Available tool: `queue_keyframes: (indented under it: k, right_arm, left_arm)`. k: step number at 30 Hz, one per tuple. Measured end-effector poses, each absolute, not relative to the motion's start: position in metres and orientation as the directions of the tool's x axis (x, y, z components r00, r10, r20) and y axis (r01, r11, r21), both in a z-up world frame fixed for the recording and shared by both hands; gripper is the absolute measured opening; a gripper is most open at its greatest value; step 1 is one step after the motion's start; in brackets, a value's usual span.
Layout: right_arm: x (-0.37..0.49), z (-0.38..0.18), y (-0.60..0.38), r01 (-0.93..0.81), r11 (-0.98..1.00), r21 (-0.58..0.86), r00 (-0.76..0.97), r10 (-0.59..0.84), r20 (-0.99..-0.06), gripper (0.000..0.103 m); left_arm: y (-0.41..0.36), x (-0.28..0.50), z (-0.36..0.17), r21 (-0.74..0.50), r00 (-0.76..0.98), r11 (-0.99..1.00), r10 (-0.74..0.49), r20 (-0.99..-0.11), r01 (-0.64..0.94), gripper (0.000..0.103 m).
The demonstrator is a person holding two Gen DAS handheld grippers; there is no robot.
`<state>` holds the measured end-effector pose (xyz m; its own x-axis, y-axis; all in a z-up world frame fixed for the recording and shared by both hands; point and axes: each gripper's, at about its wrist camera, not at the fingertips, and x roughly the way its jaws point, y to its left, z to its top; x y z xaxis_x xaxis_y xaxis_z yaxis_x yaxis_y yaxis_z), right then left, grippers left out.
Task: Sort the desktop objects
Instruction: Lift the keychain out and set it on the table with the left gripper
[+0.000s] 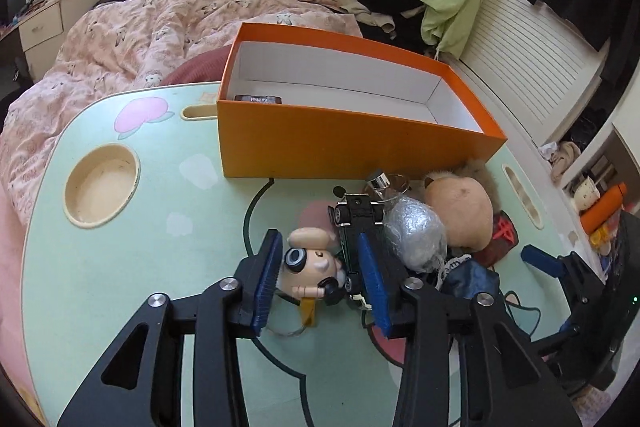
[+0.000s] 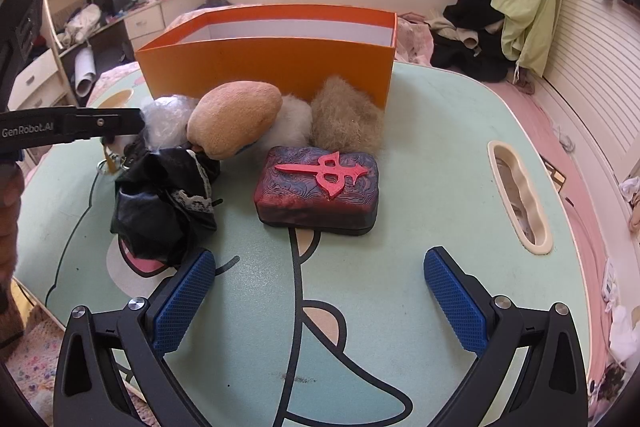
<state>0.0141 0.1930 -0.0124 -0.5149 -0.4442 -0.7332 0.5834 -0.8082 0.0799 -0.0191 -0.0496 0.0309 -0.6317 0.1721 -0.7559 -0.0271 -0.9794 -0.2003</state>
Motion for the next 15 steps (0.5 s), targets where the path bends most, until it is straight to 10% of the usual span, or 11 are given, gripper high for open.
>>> queue_keyframes:
  k: [9, 15]
  right_arm:
    - [0.015, -0.012, 0.193, 0.572, -0.816, 0.083, -0.521, -0.439, -0.732, 0.103]
    - [0.019, 0.009, 0.205, 0.589, -0.799, 0.124, -0.521, -0.492, -0.697, 0.103]
  left_arm:
    - [-0.050, 0.013, 0.045, -0.163, -0.716, -0.987, 0.121, -0.687, -0.011, 0.081]
    - [-0.054, 0.049, 0.038, -0.063, -0.734, -0.997, 0.010, -0.679, 0.044, 0.081]
